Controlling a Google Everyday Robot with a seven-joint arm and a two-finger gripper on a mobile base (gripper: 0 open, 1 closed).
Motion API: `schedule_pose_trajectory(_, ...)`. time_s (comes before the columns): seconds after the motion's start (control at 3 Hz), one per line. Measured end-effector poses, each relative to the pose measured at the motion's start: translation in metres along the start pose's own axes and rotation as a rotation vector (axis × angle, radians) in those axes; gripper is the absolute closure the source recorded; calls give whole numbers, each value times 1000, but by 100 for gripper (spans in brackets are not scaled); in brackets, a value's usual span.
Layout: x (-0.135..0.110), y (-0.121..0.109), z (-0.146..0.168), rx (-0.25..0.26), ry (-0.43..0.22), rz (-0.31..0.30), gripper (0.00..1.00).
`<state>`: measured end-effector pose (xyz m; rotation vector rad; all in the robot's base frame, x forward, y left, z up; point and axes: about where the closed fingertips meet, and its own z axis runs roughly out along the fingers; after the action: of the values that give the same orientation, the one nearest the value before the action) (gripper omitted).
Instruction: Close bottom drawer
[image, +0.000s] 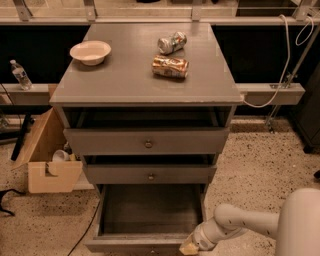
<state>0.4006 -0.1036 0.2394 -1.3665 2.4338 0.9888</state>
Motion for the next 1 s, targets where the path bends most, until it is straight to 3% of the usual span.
schedule_pose_trajectory(0.33, 3, 0, 4, 5, 11, 1, 100)
schedule_pose_trajectory(0.67, 19, -2, 14, 50, 59, -2, 100)
schedule_pose_trajectory(1.0, 31, -17, 25, 113, 58, -30, 100)
